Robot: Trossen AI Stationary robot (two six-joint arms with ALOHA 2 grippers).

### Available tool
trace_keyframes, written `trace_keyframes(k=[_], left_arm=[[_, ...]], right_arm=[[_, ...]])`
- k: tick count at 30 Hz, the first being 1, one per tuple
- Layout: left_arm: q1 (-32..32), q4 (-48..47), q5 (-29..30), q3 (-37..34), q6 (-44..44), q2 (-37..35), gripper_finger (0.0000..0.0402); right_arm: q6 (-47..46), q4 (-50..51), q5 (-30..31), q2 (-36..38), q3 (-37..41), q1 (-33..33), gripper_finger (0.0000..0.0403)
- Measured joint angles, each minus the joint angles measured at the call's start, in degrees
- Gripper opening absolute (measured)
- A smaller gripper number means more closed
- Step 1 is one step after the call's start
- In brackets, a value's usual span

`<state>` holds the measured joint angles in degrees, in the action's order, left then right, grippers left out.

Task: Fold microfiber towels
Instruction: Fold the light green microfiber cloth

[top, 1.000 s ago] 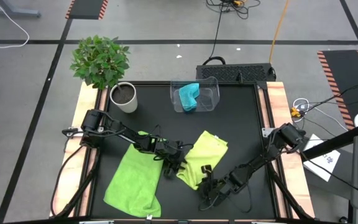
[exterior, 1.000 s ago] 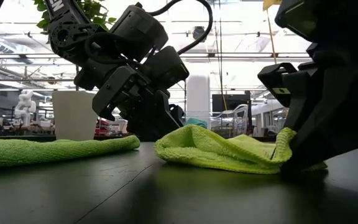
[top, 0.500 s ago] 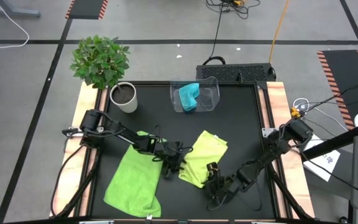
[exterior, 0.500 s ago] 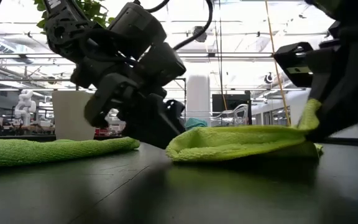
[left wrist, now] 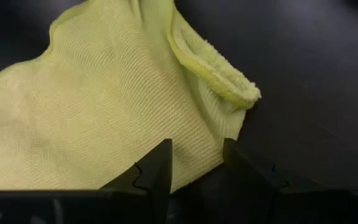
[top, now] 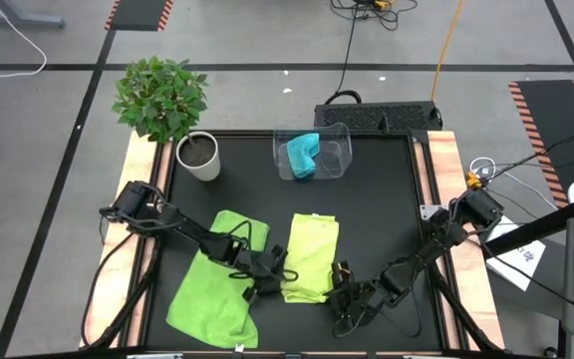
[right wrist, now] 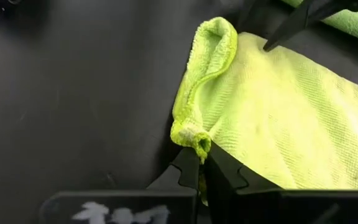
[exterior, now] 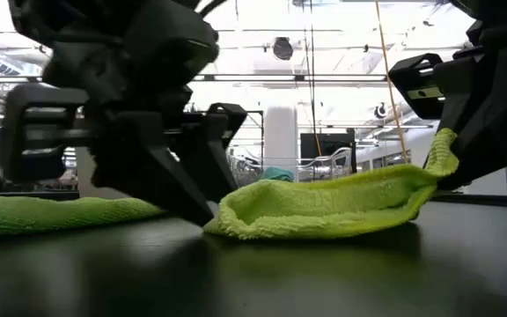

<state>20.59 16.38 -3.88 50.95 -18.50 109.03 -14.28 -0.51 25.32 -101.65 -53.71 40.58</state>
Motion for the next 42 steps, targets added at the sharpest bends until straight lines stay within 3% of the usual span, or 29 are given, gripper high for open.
trace_keyframes(k=[6, 12, 18, 29, 42], left_arm=[[3.8, 1.67, 6.29, 0.04, -1.93, 0.0, 0.0145], [6.75, 3.89, 7.31, 0.07, -1.88, -0.02, 0.0145], [7.29, 5.43, 14.4, 0.15, -2.36, -0.13, 0.0145], [7.36, 7.03, 11.18, 0.17, 4.1, -0.15, 0.0145], [7.34, 9.06, 13.89, 0.25, 1.88, 3.13, 0.0145]], right_arm=[[-0.02, 0.09, 0.0, 0.01, -0.02, 0.02, 0.0], [-0.02, 0.06, 0.0, 0.01, -0.02, 0.02, 0.0], [-0.19, -0.16, -0.05, 0.05, -0.04, 0.02, 0.0], [-0.02, -0.41, -0.09, 0.05, -0.11, 0.02, 0.0], [1.18, -5.68, 0.18, 1.05, -0.11, -0.46, 0.0]])
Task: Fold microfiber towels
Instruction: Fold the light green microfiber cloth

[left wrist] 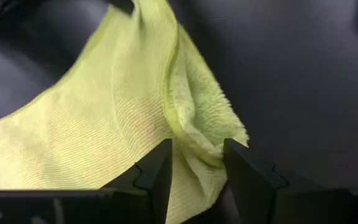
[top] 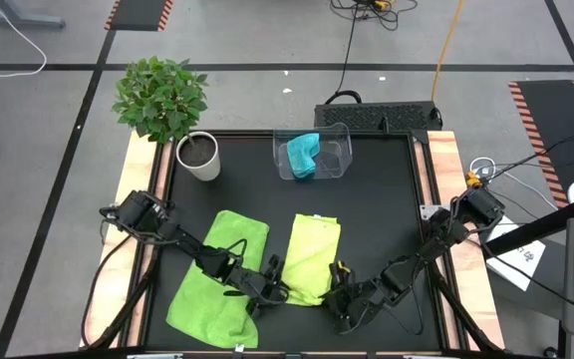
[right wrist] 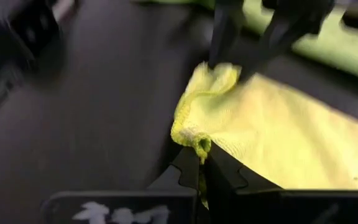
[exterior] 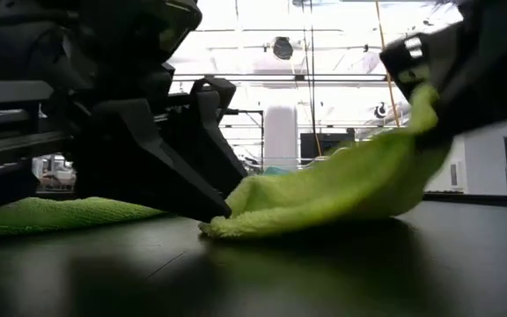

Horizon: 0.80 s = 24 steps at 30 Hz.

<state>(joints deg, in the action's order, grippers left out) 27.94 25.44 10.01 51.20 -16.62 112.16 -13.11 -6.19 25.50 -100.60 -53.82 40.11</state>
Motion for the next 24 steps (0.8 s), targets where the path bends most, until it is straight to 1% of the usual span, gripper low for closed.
trace_keyframes(k=[9, 14, 18, 20, 21, 23, 24], left_arm=[[0.32, -2.55, 0.12, 0.02, 0.37, -0.22, 0.0145], [0.36, -1.46, 0.29, 0.0, 0.17, -0.22, 0.0145], [0.31, -1.31, 4.24, 0.0, -0.28, -0.22, 0.0143], [0.29, -1.3, 4.5, 0.0, -2.12, -0.22, 0.0129], [0.25, -1.3, 4.5, 0.0, -2.94, -0.22, 0.0115], [0.29, -1.28, 4.43, 0.0, -3.97, -0.22, 0.0071], [0.29, -1.22, 4.18, 0.0, -4.4, -0.22, 0.0043]], right_arm=[[0.42, 0.45, 0.22, 4.52, -0.02, -0.74, 0.0], [0.45, 0.67, 0.13, 4.88, -0.02, -0.78, 0.0], [-0.21, 0.78, -0.05, 4.88, -0.02, -0.76, 0.0], [-0.83, 0.78, -0.05, 4.88, -0.02, -0.76, 0.0], [-1.01, 0.81, -0.05, 4.88, -0.02, -0.76, 0.0], [-1.18, 0.92, -0.12, 4.88, -0.02, -0.74, 0.0], [-1.18, 1.0, -0.22, 4.88, -0.02, -0.74, 0.0]])
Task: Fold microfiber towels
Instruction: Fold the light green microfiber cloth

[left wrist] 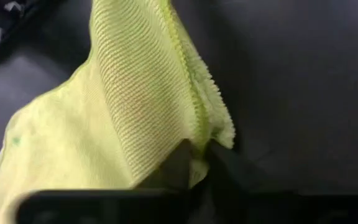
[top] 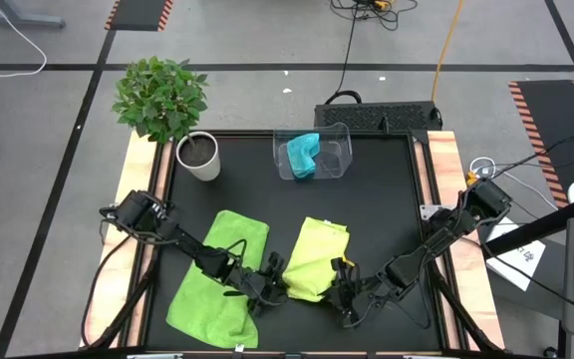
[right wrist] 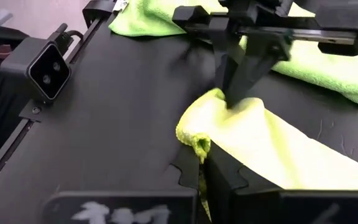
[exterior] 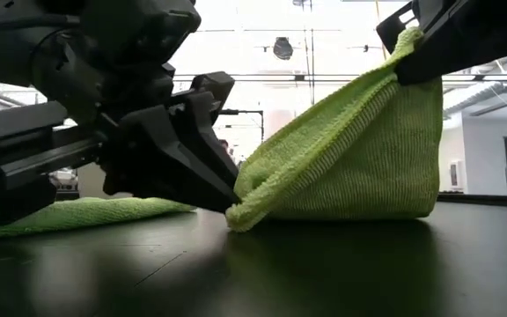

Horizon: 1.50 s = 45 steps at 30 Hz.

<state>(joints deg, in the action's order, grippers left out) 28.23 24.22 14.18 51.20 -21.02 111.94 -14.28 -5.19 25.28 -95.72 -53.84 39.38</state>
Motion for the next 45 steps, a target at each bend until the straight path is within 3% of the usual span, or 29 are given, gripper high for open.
trace_keyframes(k=[2, 7, 19, 35, 45], left_arm=[[0.09, -0.12, -1.68, 0.0, -0.72, -0.41, 0.0013], [1.05, -2.1, -2.8, 0.0, -1.26, -2.72, 0.0004], [-0.65, -12.16, -0.66, 0.12, -1.33, -18.64, 0.0002], [-15.34, -16.78, -5.84, 0.07, -0.48, -17.81, 0.0], [-24.8, -16.73, -13.67, 0.07, -2.48, -17.81, 0.0]], right_arm=[[0.0, 0.32, -0.04, 0.0, 0.02, 0.0, 0.0], [-0.97, 2.44, -0.88, 0.0, 0.02, 0.09, 0.0], [-4.55, 4.19, -2.7, 0.97, 0.02, 0.35, 0.0], [-5.52, 15.97, -3.02, 9.37, 0.07, -6.9, 0.0], [-9.16, 27.01, -2.89, 9.94, 0.63, -14.16, 0.0]])
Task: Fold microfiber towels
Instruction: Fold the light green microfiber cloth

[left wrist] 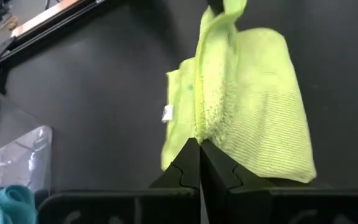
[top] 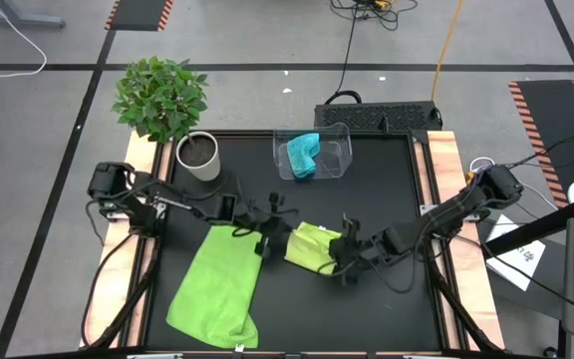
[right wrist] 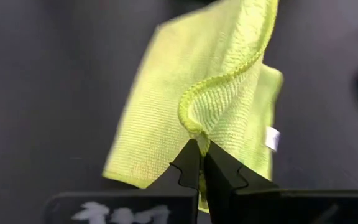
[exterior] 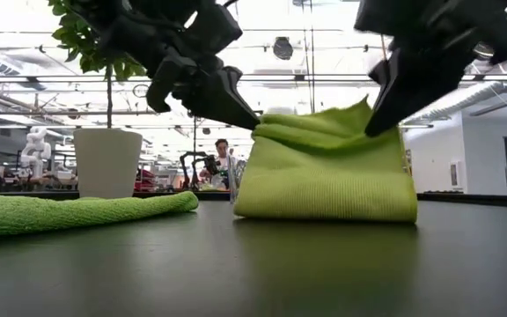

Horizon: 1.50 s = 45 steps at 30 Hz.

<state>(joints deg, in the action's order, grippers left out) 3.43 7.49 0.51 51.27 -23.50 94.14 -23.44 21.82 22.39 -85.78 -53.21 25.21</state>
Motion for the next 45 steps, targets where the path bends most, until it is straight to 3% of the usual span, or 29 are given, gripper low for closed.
trace_keyframes(k=[8, 13, 17, 26, 30, 40, 45], left_arm=[[-6.23, 1.73, -7.64, 0.07, -1.53, 3.47, 0.0], [-8.78, 5.0, -9.21, 0.1, -2.37, 7.61, 0.0], [-10.82, 6.41, -12.9, 0.37, -2.46, 9.02, 0.0], [-11.85, 8.92, -14.42, 0.87, -1.08, 8.91, 0.0012], [-12.79, 8.95, -13.92, 0.83, 0.32, 8.87, 0.0044], [-13.11, 8.07, -15.6, 0.83, 3.03, 8.82, 0.0187], [-11.21, 4.5, -21.05, 0.83, 4.22, 8.82, 0.0221]], right_arm=[[-1.16, -1.95, -3.19, 0.0, 5.56, -5.35, 0.0], [-2.53, -4.54, -6.7, 0.02, 8.49, -7.34, 0.0], [-3.88, -5.54, -7.15, 0.02, 9.6, -7.78, 0.0], [-5.59, -7.25, -7.49, 0.02, 10.1, -6.74, 0.0007], [-5.44, -6.42, -8.95, -0.15, 10.34, -5.74, 0.0041], [-7.37, -7.06, -7.44, 0.77, 10.25, -4.81, 0.0204], [-6.39, -7.66, -4.32, 3.77, 10.19, -3.42, 0.0247]])
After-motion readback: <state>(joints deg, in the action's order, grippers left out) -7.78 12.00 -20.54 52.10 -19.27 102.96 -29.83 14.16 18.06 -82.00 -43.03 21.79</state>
